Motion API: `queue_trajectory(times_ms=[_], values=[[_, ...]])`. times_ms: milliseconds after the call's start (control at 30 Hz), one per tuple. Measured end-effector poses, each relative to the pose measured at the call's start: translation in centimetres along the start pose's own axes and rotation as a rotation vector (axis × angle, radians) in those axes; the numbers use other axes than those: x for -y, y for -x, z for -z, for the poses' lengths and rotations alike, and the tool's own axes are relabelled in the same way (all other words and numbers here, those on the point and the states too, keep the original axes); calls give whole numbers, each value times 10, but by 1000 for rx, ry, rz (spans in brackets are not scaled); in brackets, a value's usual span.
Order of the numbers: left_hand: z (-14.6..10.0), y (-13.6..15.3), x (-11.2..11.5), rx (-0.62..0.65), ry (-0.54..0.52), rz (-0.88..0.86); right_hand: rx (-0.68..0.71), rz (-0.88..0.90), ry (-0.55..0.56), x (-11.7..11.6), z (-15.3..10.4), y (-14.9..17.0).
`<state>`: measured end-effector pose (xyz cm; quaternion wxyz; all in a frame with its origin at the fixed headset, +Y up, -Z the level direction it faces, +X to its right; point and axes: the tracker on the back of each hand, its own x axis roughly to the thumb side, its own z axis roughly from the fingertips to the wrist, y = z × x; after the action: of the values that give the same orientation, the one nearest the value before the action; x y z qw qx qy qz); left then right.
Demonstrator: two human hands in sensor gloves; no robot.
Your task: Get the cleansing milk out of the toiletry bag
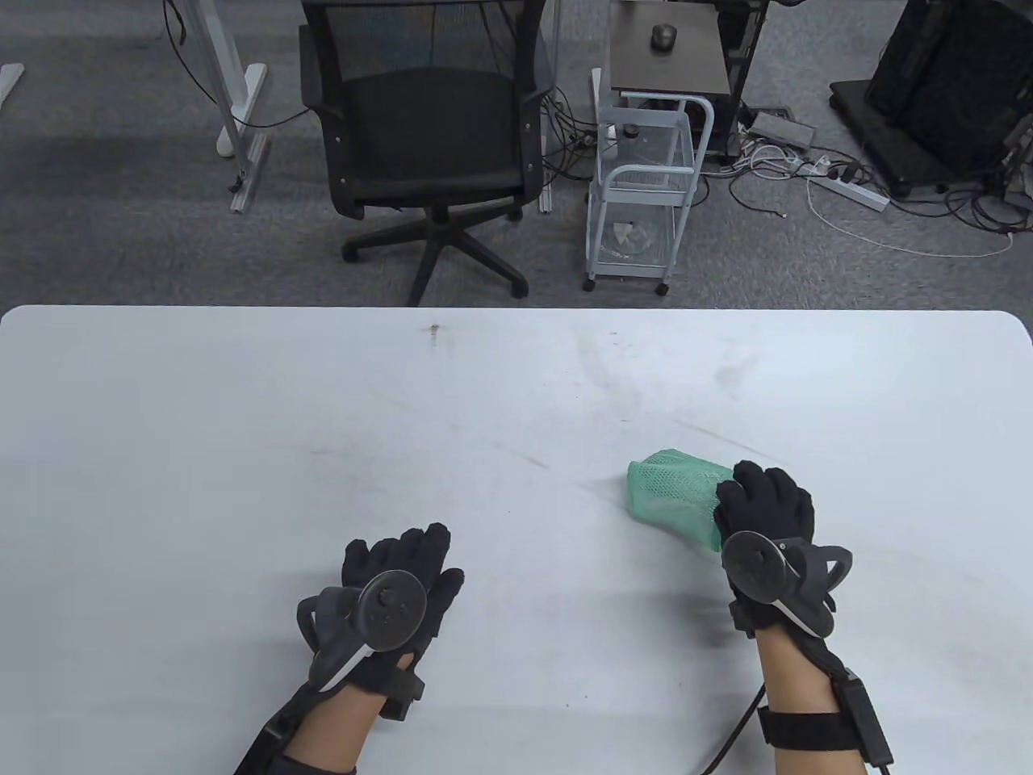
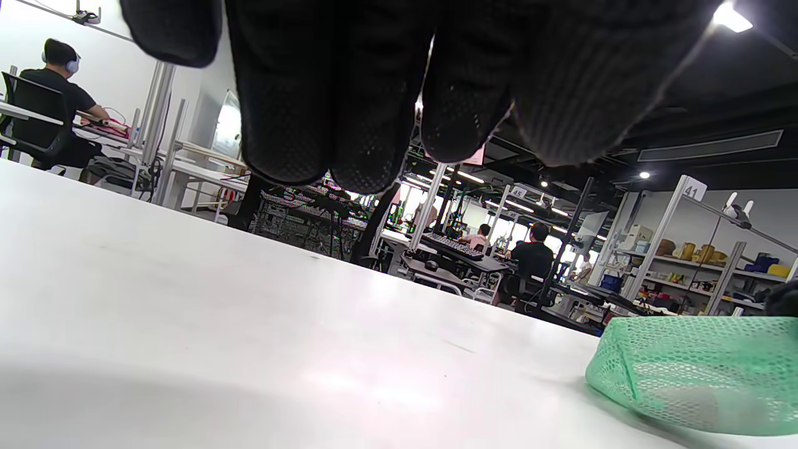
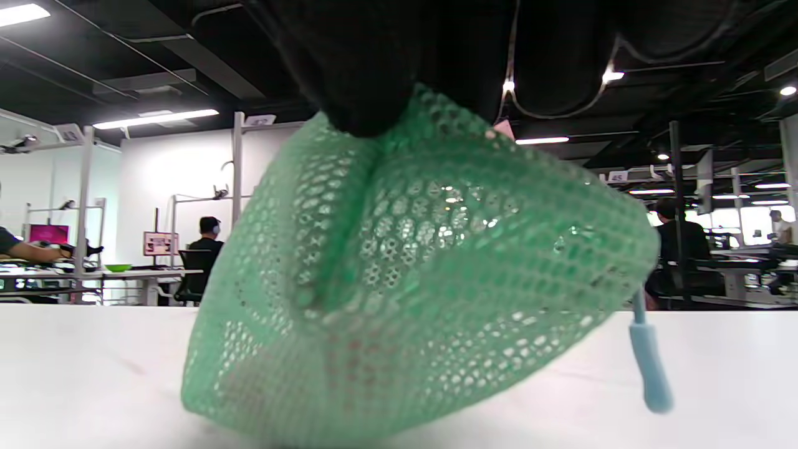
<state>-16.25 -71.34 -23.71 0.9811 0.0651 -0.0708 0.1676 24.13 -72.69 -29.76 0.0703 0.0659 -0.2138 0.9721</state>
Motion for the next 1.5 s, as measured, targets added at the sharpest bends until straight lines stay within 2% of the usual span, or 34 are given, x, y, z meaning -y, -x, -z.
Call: queue_trajectory(times_ms=[433, 867, 1067, 1500], values=[[-2, -2, 2, 22, -3, -9, 262, 53, 21, 11, -14, -63], [-4, -7, 5, 70, -8, -14, 467, 105, -15, 14, -38, -119], [-3, -10, 10, 114, 39, -34, 515, 100, -56, 7, -44, -131], [1, -17, 34, 156, 162, 58, 587, 94, -187, -9, -47, -140]])
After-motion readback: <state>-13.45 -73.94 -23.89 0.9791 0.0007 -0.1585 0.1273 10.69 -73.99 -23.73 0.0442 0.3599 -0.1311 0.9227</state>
